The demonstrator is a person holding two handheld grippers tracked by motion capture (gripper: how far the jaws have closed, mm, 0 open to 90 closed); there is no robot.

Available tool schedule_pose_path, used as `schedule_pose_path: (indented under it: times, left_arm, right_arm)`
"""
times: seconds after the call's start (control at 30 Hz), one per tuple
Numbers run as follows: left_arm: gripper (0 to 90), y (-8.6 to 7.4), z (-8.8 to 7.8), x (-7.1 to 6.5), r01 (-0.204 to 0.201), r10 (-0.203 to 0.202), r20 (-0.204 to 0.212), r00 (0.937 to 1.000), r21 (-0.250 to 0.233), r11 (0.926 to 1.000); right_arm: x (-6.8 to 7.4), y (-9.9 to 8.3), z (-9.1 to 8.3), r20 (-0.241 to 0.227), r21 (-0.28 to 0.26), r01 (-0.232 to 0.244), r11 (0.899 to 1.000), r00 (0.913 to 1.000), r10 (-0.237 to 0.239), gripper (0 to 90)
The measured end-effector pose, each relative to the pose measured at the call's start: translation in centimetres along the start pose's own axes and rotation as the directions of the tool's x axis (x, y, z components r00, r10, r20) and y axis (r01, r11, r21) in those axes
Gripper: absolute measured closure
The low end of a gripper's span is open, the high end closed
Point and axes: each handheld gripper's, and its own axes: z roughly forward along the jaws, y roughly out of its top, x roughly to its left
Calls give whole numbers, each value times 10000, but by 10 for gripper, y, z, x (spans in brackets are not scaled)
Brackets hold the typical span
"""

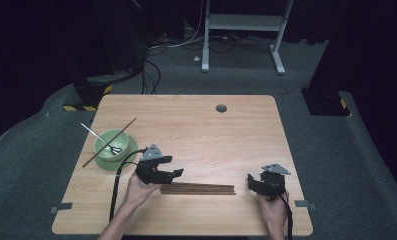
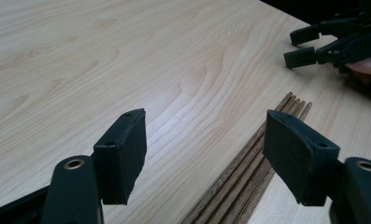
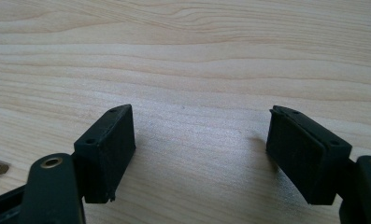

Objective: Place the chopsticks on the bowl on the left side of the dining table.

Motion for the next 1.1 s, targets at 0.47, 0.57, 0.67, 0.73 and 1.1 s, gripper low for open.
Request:
schedule_pose_path:
  times: [0.47, 0.57, 0.67, 0.73, 1.1]
  left_arm:
    - [311, -15, 29, -10, -749, 747, 62, 9972, 1235, 9895]
    - [317, -18, 35, -13, -756, 746, 125, 9971, 1484, 9860]
    - [322, -22, 42, -15, -895, 898, 62, 9959, 1695, 9814]
    - [326, -24, 46, -16, -1014, 1024, 41, 9947, 1836, 9778]
    - [339, -33, 66, -20, -1302, 1409, -317, 9895, 2257, 9654]
  right_arm:
    - [0, 0, 0, 1, 3, -18, 10000, 10000, 18, 232]
    - [0, 0, 0, -1, -1, -1, 10000, 10000, 1, 232]
    - [0, 0, 0, -2, -1, 0, 10000, 10000, 0, 232]
    - [0, 0, 0, 0, 3, -16, 10000, 10000, 16, 232]
    - [0, 0, 0, -2, 0, -2, 10000, 10000, 2, 232]
